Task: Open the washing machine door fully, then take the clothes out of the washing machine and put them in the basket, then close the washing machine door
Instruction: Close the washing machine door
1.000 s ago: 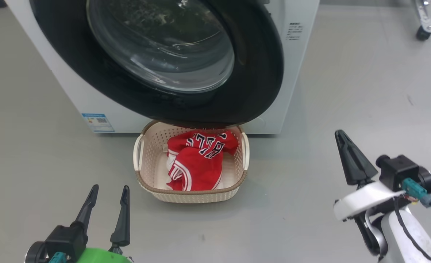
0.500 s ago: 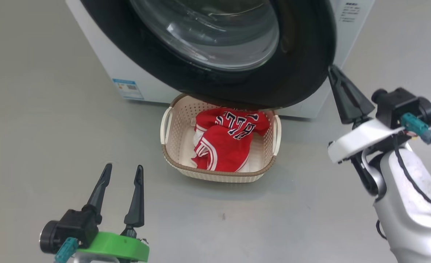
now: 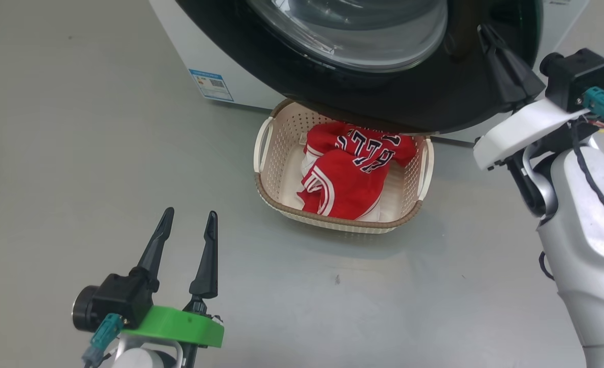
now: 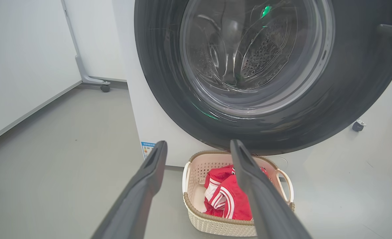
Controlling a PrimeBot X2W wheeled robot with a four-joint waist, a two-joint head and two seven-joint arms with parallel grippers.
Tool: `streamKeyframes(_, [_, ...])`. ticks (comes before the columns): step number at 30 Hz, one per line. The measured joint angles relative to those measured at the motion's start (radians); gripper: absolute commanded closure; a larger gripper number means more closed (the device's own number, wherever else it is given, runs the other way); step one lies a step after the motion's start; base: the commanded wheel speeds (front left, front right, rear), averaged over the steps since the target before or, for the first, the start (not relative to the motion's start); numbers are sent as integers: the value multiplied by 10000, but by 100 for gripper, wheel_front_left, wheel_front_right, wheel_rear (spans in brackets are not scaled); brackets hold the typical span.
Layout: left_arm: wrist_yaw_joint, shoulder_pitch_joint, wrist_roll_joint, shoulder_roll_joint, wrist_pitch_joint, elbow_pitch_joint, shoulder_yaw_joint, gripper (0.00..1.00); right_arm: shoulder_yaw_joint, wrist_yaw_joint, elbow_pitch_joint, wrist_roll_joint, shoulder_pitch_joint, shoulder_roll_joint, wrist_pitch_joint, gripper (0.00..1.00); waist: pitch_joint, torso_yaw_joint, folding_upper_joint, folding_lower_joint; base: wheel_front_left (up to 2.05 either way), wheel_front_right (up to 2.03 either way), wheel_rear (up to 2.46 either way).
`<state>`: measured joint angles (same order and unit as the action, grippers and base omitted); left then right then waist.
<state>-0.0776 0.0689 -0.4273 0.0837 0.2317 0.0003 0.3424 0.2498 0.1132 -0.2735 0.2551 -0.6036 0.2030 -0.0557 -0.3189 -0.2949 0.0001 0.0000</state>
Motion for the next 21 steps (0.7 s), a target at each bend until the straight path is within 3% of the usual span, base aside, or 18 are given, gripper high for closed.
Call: streamKeyframes(21, [134, 780, -2, -307, 163, 531, 171, 0, -454, 88, -1333, 12, -2384, 959, 153, 100, -646, -648, 0, 0, 0, 0, 0])
